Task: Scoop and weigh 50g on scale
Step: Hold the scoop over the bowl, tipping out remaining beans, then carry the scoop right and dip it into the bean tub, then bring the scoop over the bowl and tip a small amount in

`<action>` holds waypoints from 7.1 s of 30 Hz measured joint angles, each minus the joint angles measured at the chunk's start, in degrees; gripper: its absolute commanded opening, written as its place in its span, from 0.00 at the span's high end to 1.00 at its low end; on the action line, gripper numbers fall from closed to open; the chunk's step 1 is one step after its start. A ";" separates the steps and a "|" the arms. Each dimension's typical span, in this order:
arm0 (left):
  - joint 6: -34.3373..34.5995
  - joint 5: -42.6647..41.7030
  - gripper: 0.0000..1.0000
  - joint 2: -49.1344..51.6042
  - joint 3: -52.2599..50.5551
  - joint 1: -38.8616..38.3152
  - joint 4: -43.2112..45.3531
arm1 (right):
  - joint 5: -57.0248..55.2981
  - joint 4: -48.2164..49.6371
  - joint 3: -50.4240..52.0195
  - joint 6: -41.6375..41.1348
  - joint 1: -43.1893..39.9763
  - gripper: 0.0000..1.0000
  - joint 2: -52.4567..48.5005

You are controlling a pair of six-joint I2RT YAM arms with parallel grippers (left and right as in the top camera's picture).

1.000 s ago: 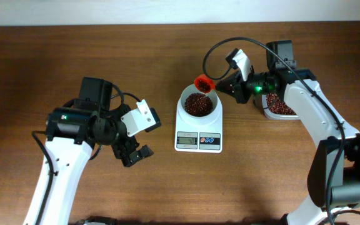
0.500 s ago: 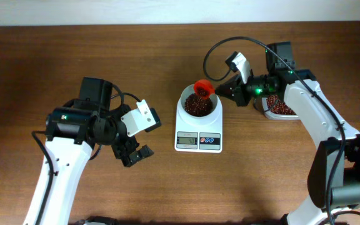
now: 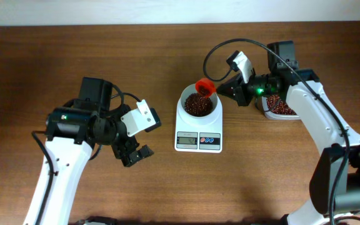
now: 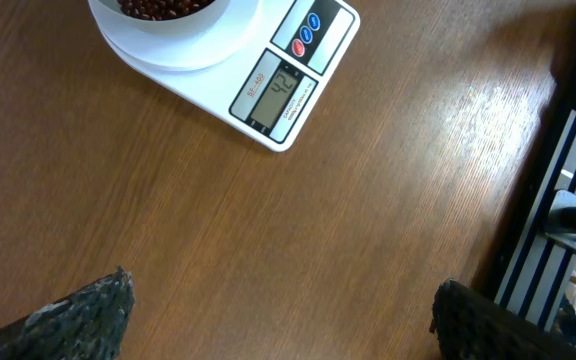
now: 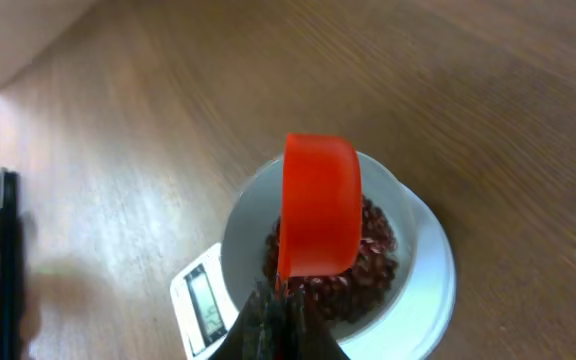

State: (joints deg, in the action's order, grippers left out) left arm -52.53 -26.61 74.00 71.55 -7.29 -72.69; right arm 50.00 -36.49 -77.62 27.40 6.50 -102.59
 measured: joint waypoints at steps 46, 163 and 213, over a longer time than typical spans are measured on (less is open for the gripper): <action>-0.02 0.00 0.01 0.00 0.00 -0.02 0.00 | -18.38 -1.66 -0.24 -0.04 7.56 0.96 7.19; -0.02 0.00 0.01 0.00 0.00 -0.02 0.00 | -32.13 -19.74 -3.72 -14.75 -20.57 0.96 4.63; -0.02 0.00 0.01 0.00 0.00 -0.02 -0.02 | -17.57 -6.27 -4.00 -7.23 8.24 0.96 7.17</action>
State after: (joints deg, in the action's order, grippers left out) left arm -52.56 -26.61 74.00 71.55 -7.31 -72.71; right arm 32.42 -42.76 -81.62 20.16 14.74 -95.42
